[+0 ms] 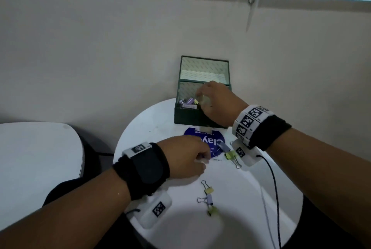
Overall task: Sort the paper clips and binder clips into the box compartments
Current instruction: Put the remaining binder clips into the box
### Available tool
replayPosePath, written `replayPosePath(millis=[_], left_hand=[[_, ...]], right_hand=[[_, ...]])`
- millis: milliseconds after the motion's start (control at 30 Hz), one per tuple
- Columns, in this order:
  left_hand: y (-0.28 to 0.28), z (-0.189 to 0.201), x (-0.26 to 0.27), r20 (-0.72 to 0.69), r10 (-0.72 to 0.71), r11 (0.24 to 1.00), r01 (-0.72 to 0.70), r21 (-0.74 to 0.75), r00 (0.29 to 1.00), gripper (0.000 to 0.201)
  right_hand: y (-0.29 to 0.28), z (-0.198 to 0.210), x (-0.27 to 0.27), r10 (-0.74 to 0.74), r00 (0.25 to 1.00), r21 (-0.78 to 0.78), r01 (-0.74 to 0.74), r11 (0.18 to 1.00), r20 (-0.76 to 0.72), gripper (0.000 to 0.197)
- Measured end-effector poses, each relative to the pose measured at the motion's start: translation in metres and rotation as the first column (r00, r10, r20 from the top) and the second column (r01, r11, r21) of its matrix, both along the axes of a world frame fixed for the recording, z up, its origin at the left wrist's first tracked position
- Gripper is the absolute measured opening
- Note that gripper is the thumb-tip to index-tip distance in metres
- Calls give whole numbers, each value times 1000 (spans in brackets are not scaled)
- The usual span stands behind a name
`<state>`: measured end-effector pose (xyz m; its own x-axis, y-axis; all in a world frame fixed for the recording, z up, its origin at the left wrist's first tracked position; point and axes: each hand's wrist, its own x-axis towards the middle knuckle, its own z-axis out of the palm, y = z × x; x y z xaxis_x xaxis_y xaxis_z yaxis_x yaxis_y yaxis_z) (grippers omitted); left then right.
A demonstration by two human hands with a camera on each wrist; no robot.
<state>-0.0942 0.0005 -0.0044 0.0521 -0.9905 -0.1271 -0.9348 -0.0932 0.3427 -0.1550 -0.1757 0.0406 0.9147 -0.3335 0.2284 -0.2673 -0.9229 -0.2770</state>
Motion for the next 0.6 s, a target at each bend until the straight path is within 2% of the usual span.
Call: replayPosePath(millis=[133, 233, 400, 533, 600], left_hand=[[14, 2, -12, 31, -308, 947, 303, 105, 951, 64], [15, -4, -19, 149, -415, 906, 392, 161, 898, 56], [12, -9, -14, 191, -317, 946, 296, 134, 929, 29], [12, -7, -7, 233, -192, 978, 166, 125, 953, 14], [12, -4, -7, 238, -134, 990, 121, 68, 962, 10]], right_hand=[[-6, -14, -57, 39, 970, 8, -38, 999, -239, 23], [-18, -30, -88, -20, 933, 14, 27, 1000, -360, 31], [-15, -52, -109, -27, 923, 6, 31, 999, -384, 31], [-8, -59, -99, -27, 923, 32, 42, 999, -384, 43], [-5, -61, -90, -8, 907, 15, 15, 1000, -421, 41]])
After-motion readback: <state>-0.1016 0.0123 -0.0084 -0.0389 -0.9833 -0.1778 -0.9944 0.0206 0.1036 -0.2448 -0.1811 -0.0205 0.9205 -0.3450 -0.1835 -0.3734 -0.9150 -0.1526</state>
